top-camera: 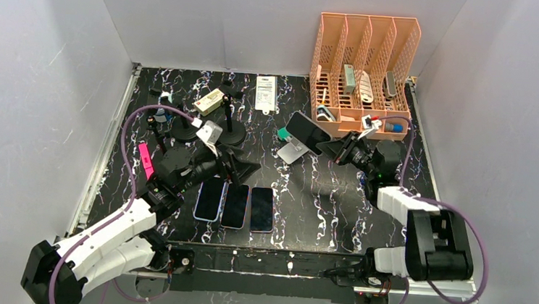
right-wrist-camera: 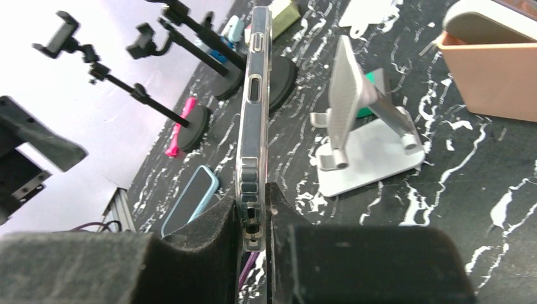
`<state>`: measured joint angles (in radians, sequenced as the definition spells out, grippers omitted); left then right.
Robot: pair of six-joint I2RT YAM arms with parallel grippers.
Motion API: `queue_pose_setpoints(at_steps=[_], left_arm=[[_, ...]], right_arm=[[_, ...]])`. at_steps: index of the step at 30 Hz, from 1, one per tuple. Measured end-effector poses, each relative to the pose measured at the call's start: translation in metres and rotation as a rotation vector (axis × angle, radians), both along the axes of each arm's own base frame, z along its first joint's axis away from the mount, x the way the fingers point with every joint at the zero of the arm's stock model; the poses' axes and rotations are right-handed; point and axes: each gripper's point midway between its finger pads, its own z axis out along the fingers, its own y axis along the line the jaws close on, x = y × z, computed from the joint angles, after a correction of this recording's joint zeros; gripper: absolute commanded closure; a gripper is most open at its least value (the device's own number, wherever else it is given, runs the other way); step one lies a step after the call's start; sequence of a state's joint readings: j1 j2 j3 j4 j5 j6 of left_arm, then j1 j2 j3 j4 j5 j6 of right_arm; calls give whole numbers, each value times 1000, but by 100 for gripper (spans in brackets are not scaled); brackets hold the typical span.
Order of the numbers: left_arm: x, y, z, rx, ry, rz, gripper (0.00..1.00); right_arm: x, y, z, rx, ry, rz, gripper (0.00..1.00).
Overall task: Remove the phone from the phone stand
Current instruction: Remove the phone from the phone stand, then place the phone at the center of the board.
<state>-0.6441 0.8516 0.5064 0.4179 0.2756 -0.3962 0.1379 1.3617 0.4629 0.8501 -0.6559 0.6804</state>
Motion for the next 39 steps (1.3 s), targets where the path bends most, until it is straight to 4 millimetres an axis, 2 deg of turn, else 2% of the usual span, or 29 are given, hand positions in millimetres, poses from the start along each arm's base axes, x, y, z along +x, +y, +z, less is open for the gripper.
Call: queue_pose_setpoints(at_steps=[7,10,15,22,25,28,39], left_arm=[[9,20,20,-111,9,151,19],[13,21,31,-190,34,181,19],[19,2,44,-304,138,144,20],[24,-27,87,-439,190,40,21],[23,-33,103,-481,181,3,21],[22,-38,110,-507,176,-25,21],[8,-42,131,-557,131,-99,21]], right_arm=[[-33,0,43,57,-83,12,99],[-52,0,58,97,-110,20,99],[-75,6,85,167,-146,53,99],[-100,21,117,243,-187,114,99],[-108,32,128,273,-190,146,99],[-116,42,137,308,-201,168,99],[-120,56,154,403,-204,159,99]])
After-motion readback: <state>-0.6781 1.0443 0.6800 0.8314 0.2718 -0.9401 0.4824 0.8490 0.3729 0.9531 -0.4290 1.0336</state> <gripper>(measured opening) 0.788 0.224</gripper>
